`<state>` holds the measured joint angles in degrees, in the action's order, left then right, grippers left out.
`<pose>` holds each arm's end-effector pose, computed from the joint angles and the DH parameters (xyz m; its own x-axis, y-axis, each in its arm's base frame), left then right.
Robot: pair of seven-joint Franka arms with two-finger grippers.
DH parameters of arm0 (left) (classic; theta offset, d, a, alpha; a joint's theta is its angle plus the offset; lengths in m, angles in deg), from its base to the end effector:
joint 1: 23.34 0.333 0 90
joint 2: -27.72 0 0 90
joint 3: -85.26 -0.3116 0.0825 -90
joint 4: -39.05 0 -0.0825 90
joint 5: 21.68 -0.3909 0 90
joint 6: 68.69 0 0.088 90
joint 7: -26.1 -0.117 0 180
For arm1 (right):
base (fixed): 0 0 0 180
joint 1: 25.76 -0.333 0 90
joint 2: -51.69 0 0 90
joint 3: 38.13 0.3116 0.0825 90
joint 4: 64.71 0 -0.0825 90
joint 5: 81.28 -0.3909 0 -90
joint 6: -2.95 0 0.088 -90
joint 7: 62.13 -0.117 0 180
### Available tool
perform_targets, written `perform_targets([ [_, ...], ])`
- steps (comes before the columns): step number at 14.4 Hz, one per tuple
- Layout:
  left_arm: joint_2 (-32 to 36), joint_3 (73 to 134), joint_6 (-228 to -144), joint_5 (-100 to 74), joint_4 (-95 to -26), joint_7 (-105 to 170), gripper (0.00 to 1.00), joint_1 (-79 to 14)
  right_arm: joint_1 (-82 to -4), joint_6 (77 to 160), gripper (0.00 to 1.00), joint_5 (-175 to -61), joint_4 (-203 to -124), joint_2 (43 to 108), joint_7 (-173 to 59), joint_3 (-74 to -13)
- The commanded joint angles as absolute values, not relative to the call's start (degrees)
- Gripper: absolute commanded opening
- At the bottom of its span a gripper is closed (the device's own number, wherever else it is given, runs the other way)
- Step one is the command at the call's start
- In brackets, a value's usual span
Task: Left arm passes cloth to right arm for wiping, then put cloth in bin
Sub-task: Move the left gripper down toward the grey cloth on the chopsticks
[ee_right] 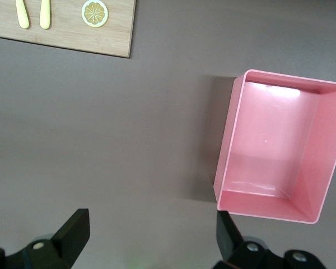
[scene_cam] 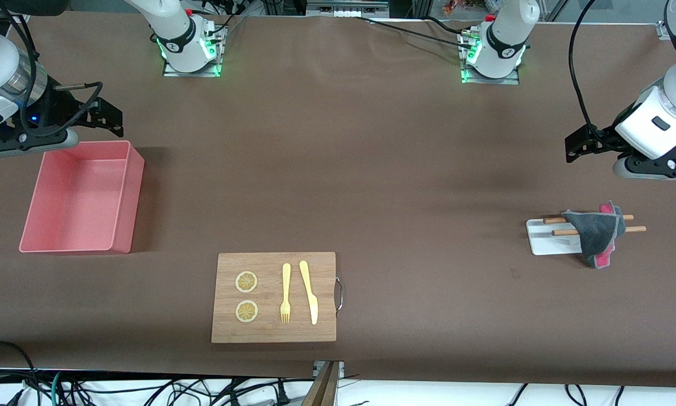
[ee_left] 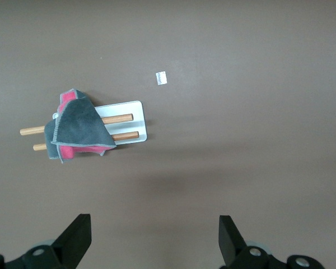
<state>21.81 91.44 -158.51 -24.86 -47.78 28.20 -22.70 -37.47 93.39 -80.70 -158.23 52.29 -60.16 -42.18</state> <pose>0.5885 -0.0475 0.5773 0.9970 -0.0597 -0.0487 -0.0620 -0.9970 -0.0462 0.5570 0.0739 0.5755 0.9838 0.1670 -0.0645 0.1679 -0.9858 0.0086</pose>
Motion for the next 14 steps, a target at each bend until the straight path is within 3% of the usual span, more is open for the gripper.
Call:
perform_targets([
  [1, 21.22, 91.5, -157.29, -22.65, -46.46, 28.12, 1.0, -22.29, -37.54, 92.95, 1.0, -80.58, -156.9, 52.66, -60.19, -42.08],
  [14, 21.13, 91.58, -156.93, -22.82, -46.2, 28.22, 1.0, -22.55, -37.63, 92.95, 1.0, -80.66, -155.94, 52.75, -60.19, -41.91],
])
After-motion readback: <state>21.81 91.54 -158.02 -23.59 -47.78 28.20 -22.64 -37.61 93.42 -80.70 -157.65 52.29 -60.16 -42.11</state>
